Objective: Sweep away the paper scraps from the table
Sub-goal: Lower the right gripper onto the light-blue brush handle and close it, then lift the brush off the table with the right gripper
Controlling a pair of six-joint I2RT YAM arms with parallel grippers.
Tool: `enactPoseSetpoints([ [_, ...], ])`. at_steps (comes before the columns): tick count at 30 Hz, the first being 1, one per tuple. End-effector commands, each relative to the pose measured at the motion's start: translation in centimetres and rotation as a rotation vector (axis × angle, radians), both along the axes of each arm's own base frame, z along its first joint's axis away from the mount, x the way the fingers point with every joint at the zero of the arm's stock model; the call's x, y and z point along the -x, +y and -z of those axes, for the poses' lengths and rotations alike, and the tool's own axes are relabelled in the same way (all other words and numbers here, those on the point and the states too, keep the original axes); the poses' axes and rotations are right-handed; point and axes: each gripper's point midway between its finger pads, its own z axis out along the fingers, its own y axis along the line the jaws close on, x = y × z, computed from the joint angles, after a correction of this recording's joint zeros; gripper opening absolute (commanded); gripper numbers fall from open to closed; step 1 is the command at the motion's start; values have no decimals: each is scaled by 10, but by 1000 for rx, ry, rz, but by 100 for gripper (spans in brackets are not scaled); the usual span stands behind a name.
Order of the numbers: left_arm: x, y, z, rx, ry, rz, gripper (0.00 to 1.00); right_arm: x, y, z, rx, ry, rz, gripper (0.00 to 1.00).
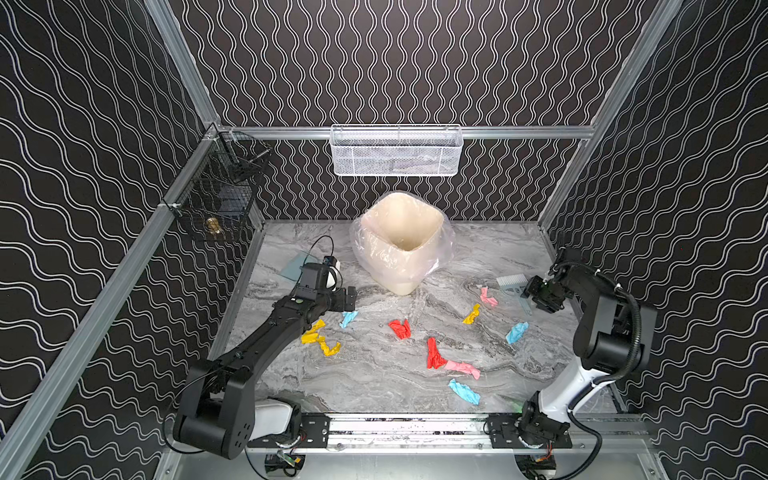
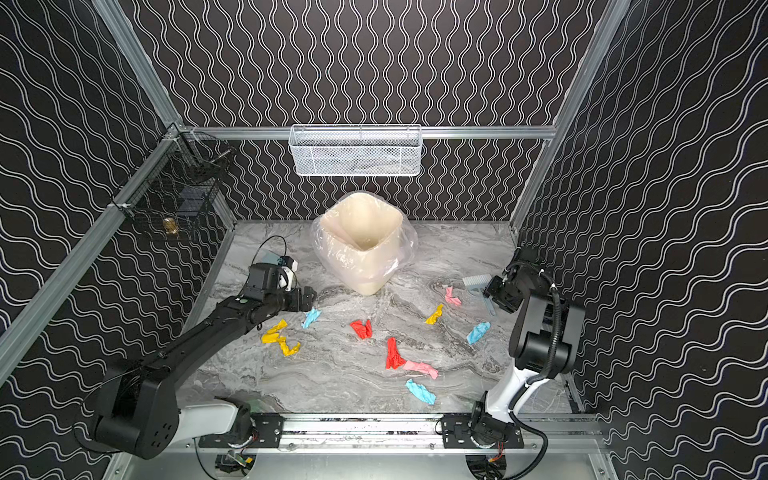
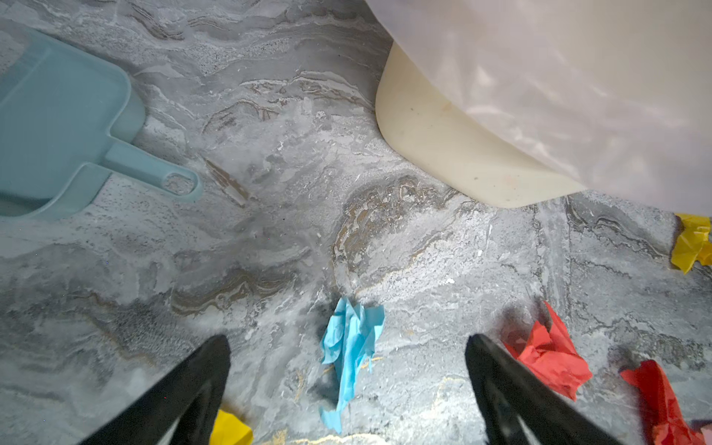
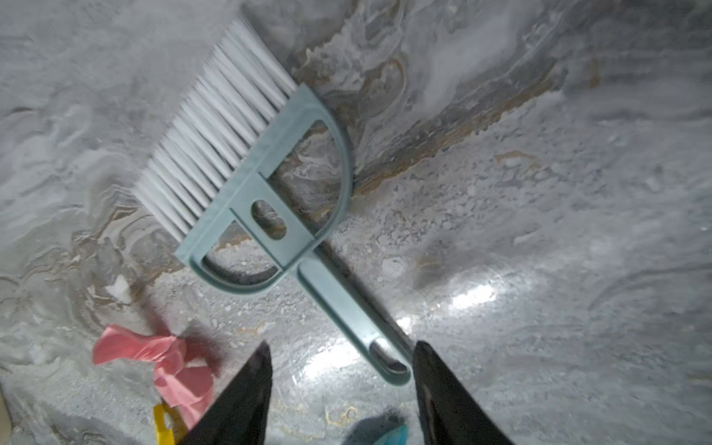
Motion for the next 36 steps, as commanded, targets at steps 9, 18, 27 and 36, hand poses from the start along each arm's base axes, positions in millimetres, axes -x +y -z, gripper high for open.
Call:
enactPoseSetpoints([
  [9,-4,-5,2,26,0,7,99,-5,7,19,-67,10,-7,60],
  [18,-4,-6,8,28,13,5,99,15,24,21,-98,49,-44,55],
  [27,-7,-8,11,35,18,7,99,20,10,24,76,153,-108,47],
  [36,-4,-5,10,17,16,11,99,17,24,31,77,166,-184,42],
])
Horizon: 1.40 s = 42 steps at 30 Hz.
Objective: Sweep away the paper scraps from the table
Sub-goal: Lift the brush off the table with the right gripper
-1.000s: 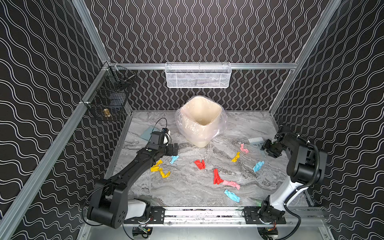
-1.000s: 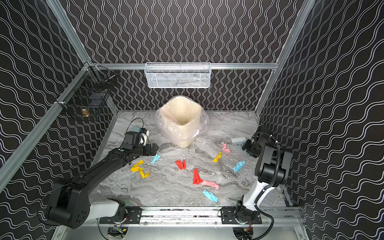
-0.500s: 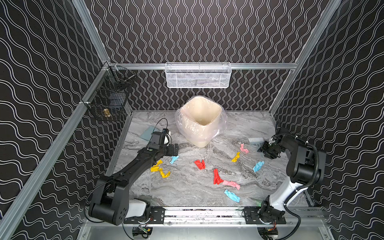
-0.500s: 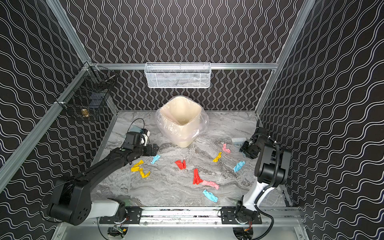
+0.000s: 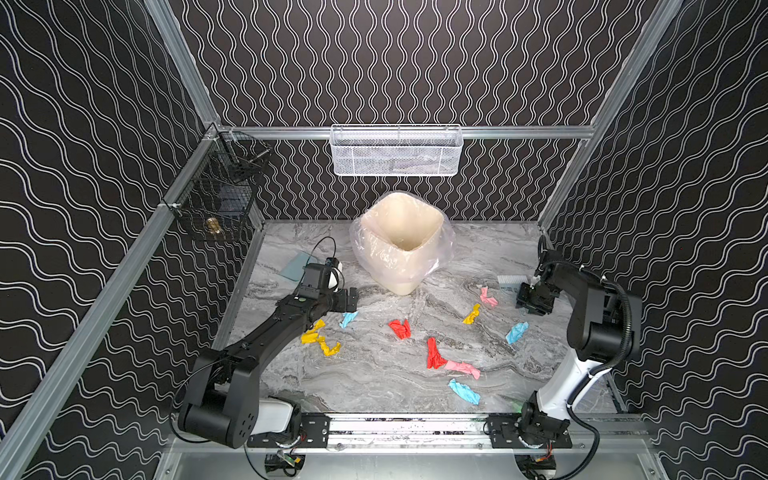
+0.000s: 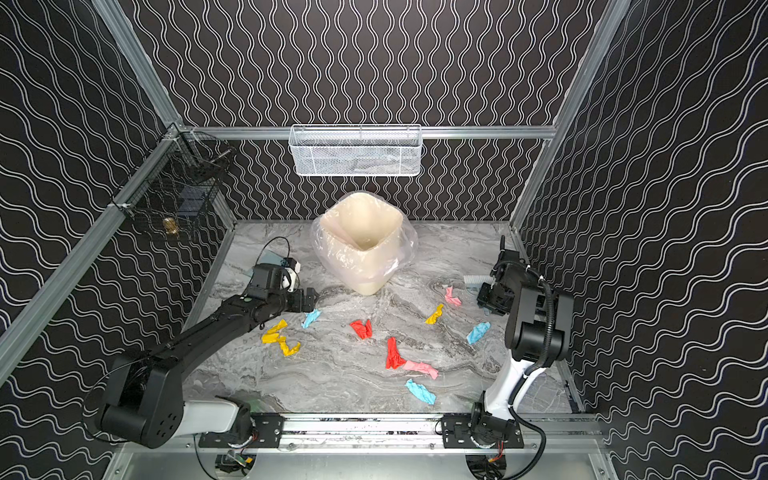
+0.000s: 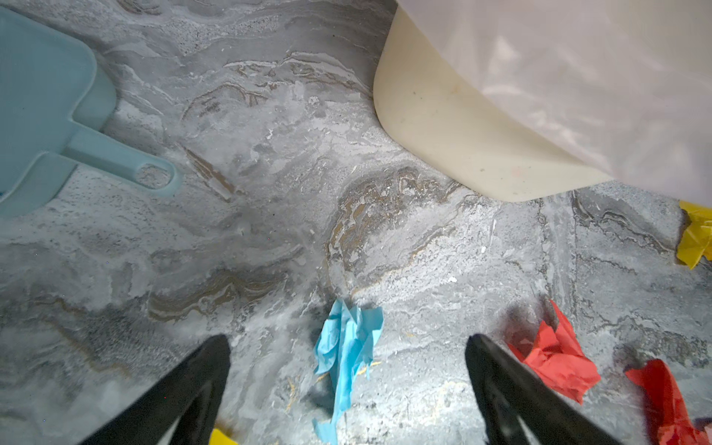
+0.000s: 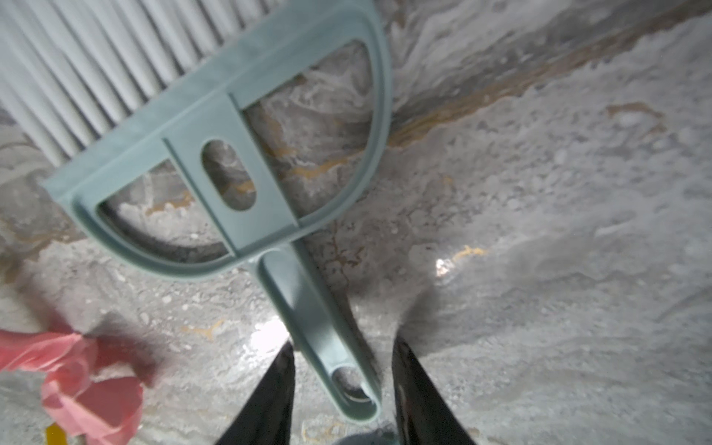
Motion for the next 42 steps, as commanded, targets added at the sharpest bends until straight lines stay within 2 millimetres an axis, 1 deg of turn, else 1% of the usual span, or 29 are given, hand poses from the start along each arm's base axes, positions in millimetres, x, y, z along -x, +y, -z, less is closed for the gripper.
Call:
enactPoseSetpoints([
  [1,-2,0,-4,4,-16,-1,99,5,5,4,-14,25,-27,42],
  [2,-2,0,-5,3,-17,-1,99,2,6,2,-15,18,-30,42],
  [4,-2,0,-4,1,-14,-1,99,4,6,12,-21,50,-34,41],
  [11,-2,0,-4,1,-15,-2,99,7,10,19,-11,78,-61,38],
  [16,-4,1,-8,0,-29,-5,99,9,12,24,17,108,-91,35],
  [22,-4,0,-7,0,-23,-3,99,10,15,29,29,128,-109,31],
  [29,-4,0,-8,-6,-24,0,99,10,15,29,43,132,-121,28],
  [42,-1,3,-14,-15,-34,0,99,9,16,27,49,125,-130,18],
])
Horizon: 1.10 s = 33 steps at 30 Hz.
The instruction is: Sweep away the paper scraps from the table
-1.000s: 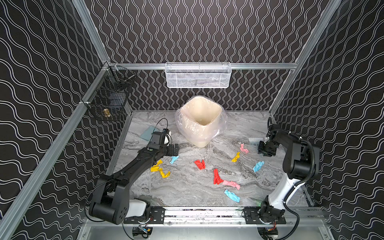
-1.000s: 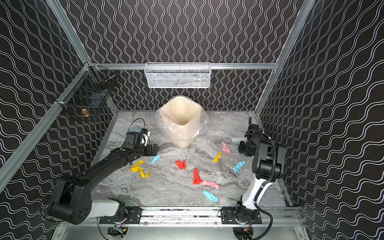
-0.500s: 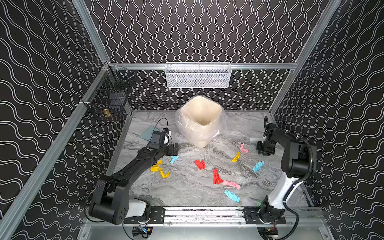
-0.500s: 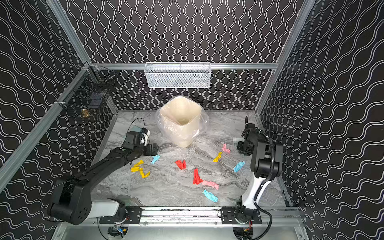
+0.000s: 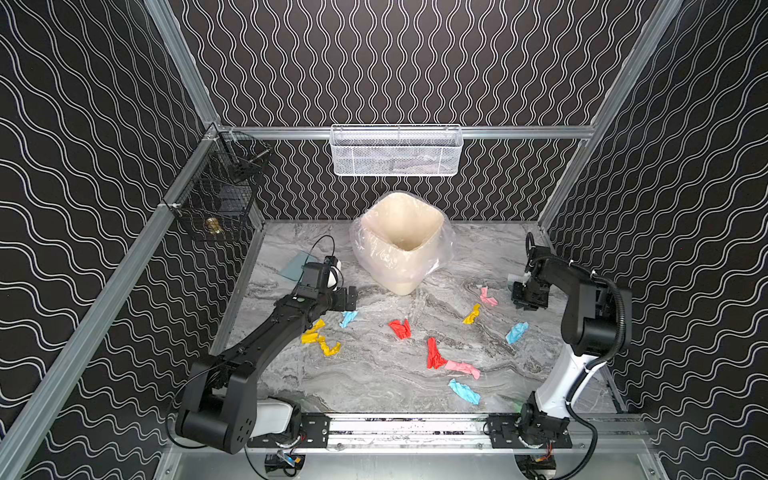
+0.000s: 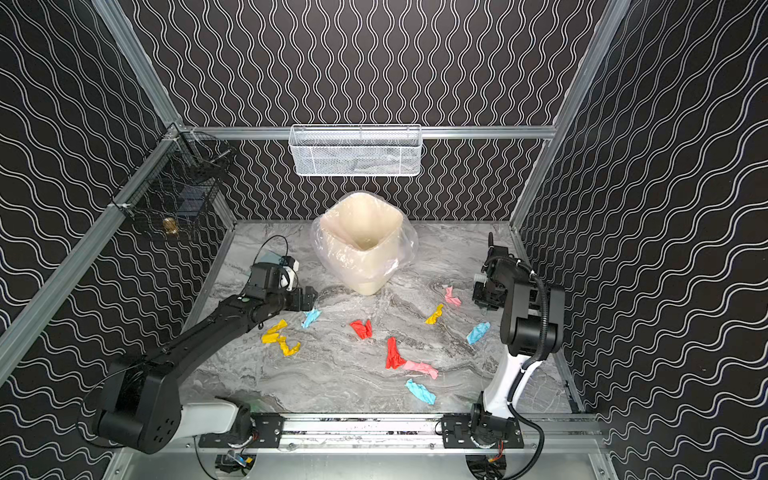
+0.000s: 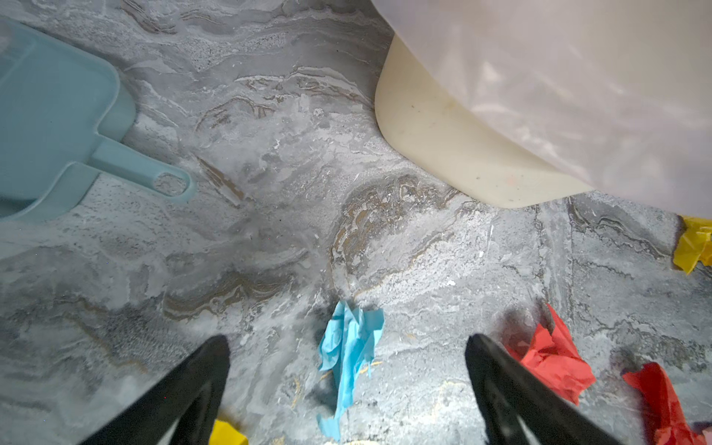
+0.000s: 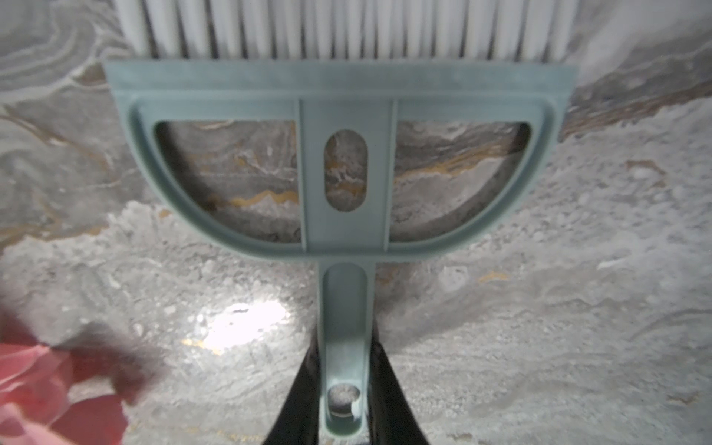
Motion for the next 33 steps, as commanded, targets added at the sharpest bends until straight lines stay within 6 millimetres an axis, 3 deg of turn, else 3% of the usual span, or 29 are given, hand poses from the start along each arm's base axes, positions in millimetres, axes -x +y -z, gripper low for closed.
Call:
enactPoseSetpoints([
  [1,-1,1,-6,-5,-14,5,99,11,9,15,-45,50,-12,16],
  [9,-3,2,-32,-13,-52,6,99,2,9,-15,-38,-34,4,11],
  [14,-10,1,-70,-16,-111,10,99,-9,8,-58,-28,-142,11,11],
  [19,-22,-8,-117,23,-174,25,99,-23,11,-114,-31,-263,7,10],
  [22,-29,-29,-146,39,-198,72,99,-31,22,-153,-39,-344,-20,10],
  [26,-30,-76,-174,71,-205,180,99,-38,54,-208,-36,-460,-104,10],
  [30,-29,-123,-198,182,-195,272,99,-39,98,-256,-69,-568,-195,11],
  [33,-29,-158,-210,277,-165,332,99,-35,137,-279,-122,-608,-266,11],
])
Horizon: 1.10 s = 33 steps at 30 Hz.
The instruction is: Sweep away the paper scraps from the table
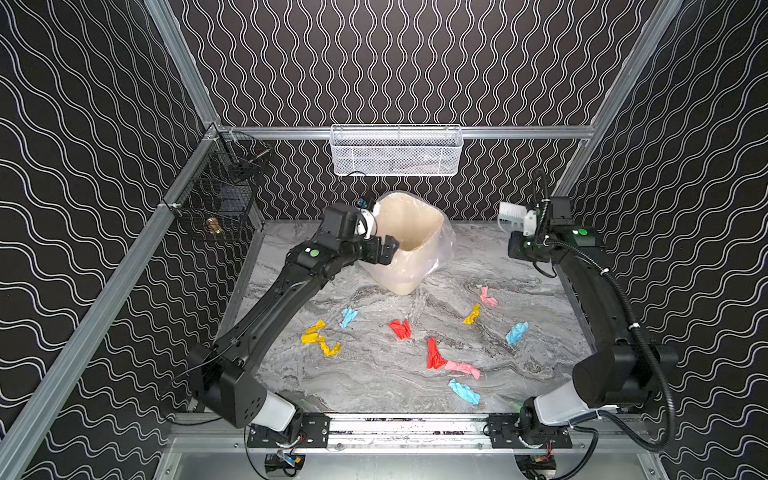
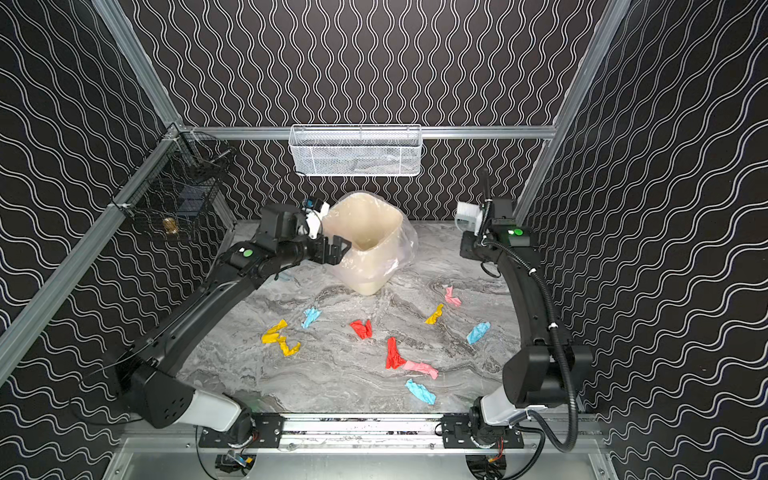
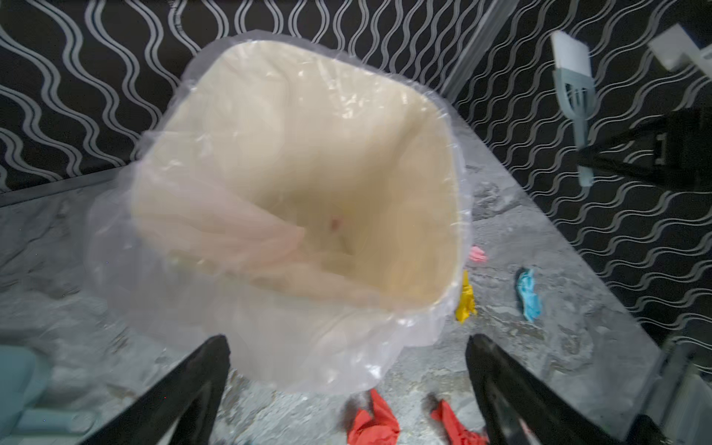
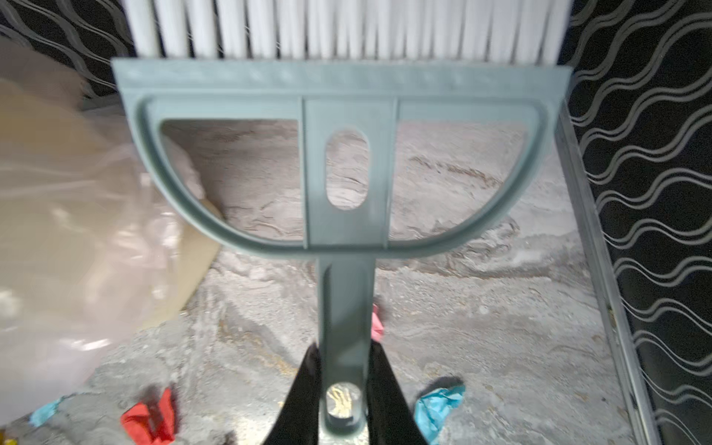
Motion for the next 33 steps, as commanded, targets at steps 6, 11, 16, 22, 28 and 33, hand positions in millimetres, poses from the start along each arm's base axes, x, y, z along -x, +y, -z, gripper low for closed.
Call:
enactPoseSetpoints([
  [6,-1,-72,-38,347,98,146,97,22,88,-45,-100,-61,-176,12],
  [11,-8,-89,-50,489,124,183,94,33,127,-60,-147,-83,-263,12],
  [16,-9,-95,-58,557,119,204,92,39,150,-64,-154,-82,-315,13],
  [22,-12,-97,-67,582,111,207,88,54,186,-67,-164,-77,-410,13],
  [28,-19,-96,-65,586,123,175,76,64,205,-64,-132,-58,-464,13],
  [33,-22,-95,-61,558,137,152,51,69,209,-60,-105,-46,-475,13],
])
